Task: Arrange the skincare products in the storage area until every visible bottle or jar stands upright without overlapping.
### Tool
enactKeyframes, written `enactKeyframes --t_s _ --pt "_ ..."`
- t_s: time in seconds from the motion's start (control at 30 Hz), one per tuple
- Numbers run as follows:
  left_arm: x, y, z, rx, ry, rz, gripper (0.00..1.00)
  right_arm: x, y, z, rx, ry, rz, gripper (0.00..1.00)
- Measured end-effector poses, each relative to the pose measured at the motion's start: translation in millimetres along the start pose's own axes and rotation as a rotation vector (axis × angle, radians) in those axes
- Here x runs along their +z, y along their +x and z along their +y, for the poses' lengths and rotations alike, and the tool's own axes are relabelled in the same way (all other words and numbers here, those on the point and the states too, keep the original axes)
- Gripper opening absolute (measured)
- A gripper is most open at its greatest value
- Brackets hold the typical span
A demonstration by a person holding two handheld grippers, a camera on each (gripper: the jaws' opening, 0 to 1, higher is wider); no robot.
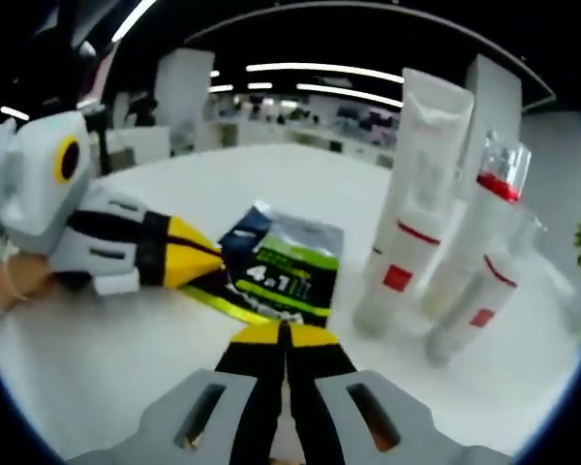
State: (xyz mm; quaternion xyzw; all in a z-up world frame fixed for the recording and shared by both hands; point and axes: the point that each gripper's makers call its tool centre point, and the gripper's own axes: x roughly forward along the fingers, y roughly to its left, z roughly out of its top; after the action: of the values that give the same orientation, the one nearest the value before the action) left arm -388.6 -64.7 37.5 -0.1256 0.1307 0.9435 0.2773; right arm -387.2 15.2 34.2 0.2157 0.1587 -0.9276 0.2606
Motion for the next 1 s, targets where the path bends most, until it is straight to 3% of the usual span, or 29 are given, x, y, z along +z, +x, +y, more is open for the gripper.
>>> enactKeyframes --t_s 0.1,0.23,0.3,0.57,0.77,1.0 --pt "9.7 -6 0.7 -0.018 -0.040 -0.049 0.04 7.3 -3 1 0.013 -0.003 -0.040 0.00" --pt "14.6 -11 5.4 0.009 -0.030 -0.086 0.07 17.7 -5 9 0.066 0.016 -0.109 0.00" --pt "19.1 -13 8.8 0.024 -0.036 -0.111 0.10 22.4 -5 14 0.102 0.030 -0.148 0.05" --pt "26.0 -23 28.8 0.071 -0.115 -0.173 0.12 34.5 -13 25 0.215 0.116 -0.227 0.07" --pt "22.3 -26 33.4 0.087 -0.104 -0.157 0.12 31.6 -12 33 0.255 0.128 -0.210 0.08" --pt "32.0 -41 28.4 0.072 -0.133 -0.194 0.05 28.3 -13 50 0.330 0.133 -0.170 0.00"
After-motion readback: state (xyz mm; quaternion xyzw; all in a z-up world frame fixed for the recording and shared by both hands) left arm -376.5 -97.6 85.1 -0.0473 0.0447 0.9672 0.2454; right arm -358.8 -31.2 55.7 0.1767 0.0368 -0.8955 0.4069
